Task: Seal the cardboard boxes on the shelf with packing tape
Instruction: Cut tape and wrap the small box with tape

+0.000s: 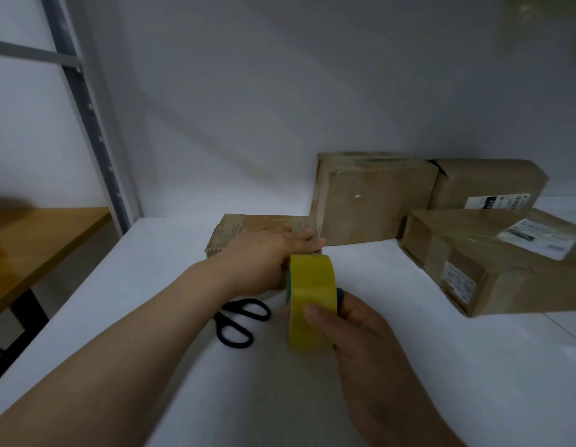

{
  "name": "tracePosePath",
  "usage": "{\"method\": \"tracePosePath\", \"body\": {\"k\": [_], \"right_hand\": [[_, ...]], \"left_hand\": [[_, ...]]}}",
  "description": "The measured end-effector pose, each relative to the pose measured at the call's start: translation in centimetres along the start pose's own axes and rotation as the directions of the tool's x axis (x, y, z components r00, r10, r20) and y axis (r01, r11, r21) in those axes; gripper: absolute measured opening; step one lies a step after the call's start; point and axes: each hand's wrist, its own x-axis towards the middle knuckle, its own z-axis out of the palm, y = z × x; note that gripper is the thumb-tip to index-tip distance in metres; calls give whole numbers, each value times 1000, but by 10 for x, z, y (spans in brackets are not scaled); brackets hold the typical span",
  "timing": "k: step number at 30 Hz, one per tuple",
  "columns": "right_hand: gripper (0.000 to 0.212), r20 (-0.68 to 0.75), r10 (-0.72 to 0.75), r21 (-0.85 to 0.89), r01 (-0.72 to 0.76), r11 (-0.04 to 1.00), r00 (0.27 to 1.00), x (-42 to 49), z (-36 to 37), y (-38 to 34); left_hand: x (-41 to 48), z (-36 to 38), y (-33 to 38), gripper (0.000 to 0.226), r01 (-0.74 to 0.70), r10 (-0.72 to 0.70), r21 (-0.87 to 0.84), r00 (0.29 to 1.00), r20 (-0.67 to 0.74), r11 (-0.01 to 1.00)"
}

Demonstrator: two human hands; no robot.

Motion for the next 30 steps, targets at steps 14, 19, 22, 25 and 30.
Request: {"method": "tracePosePath", "body": {"k": [14, 19, 22, 25, 30], "right_hand": [[32, 1, -159, -12, 159, 987, 987, 14, -1, -36], [40, 27, -285, 44, 283, 958, 958, 46, 3, -100], [36, -76, -249, 29, 252, 967, 965, 65, 9, -112], [31, -119, -229, -11, 230, 973, 966, 75, 10, -117], [36, -76, -200, -53, 196, 979, 977, 82, 15, -115]], "left_hand": [[2, -56, 3, 39, 182, -183, 104, 983, 2, 978], [17, -95, 10, 21, 232, -189, -220, 961, 202, 947], [23, -90, 5, 31, 274, -252, -193, 959, 131, 942], [17, -89, 4, 50, 287, -288, -185, 957, 21, 940], [8, -62, 3, 95, 253, -214, -200, 956, 200, 946]]}}
